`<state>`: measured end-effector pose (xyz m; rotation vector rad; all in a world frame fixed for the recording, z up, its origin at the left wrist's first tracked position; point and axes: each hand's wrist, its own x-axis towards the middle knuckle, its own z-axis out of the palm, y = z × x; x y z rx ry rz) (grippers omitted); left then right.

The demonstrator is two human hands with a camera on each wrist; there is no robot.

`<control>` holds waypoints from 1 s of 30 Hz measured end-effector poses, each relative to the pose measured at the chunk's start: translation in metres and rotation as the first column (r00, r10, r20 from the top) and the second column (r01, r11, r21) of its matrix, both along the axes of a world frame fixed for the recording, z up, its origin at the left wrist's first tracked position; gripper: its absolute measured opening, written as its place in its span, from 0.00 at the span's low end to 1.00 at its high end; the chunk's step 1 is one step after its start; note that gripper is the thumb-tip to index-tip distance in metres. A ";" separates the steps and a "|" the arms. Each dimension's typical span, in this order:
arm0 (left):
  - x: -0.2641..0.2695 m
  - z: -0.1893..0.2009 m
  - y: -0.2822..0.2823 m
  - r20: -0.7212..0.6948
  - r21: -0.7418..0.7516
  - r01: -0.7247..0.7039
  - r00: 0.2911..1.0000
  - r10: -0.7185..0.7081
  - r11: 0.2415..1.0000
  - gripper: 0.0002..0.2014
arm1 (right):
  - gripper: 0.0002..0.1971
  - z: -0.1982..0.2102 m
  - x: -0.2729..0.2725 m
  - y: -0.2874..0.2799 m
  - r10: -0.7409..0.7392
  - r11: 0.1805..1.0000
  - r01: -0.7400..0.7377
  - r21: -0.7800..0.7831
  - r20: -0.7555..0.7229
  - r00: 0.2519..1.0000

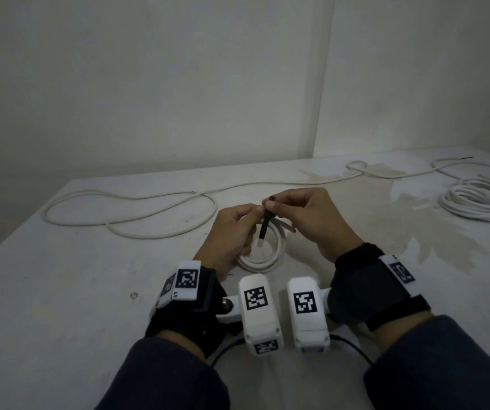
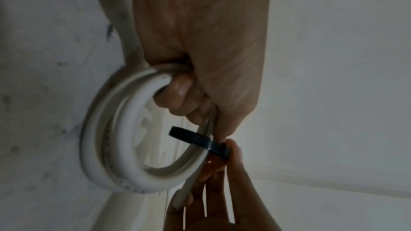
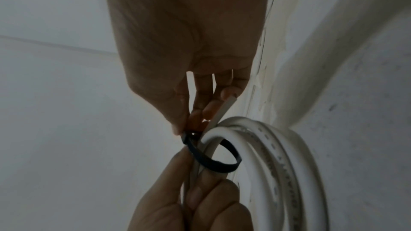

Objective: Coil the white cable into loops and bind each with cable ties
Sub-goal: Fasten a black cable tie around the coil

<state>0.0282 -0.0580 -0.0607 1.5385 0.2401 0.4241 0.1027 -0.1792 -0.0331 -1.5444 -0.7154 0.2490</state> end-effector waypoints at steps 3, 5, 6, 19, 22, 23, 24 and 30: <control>0.000 0.000 -0.003 -0.027 0.018 0.068 0.997 -0.067 0.998 0.13 | 0.04 -0.003 0.008 0.002 -0.186 0.982 0.187 0.022 -0.052 0.981; 0.001 0.000 -0.011 -0.054 0.024 0.122 0.991 -0.120 0.992 0.18 | 0.01 -0.009 0.019 -0.002 -0.337 0.931 0.357 0.080 -0.196 0.921; 0.003 -0.001 -0.015 -0.067 0.021 0.134 0.989 -0.133 0.991 0.22 | 0.01 -0.012 0.024 -0.005 -0.380 0.903 0.418 0.098 -0.273 0.884; 0.018 -0.011 -0.004 -0.084 0.061 -0.251 0.963 0.256 0.966 0.16 | 0.07 0.002 -0.001 0.000 0.160 0.941 -0.019 0.338 -0.396 0.904; 0.016 -0.013 0.002 -0.080 0.038 -0.228 0.970 0.230 0.973 0.15 | 0.06 0.001 -0.001 0.002 0.208 0.925 -0.030 0.380 -0.437 0.875; 0.015 -0.012 0.003 -0.084 0.003 -0.202 0.976 0.201 0.979 0.15 | 0.05 0.001 0.001 0.001 0.210 0.918 -0.022 0.396 -0.439 0.874; 0.015 -0.011 0.003 -0.089 -0.035 -0.173 0.982 0.169 0.984 0.15 | 0.05 0.000 0.003 0.000 0.187 0.926 -0.022 0.377 -0.407 0.894; 0.006 -0.005 -0.002 -0.088 -0.054 0.046 0.995 -0.051 0.997 0.10 | 0.07 -0.008 0.007 -0.004 -0.069 0.995 0.073 0.074 -0.063 0.996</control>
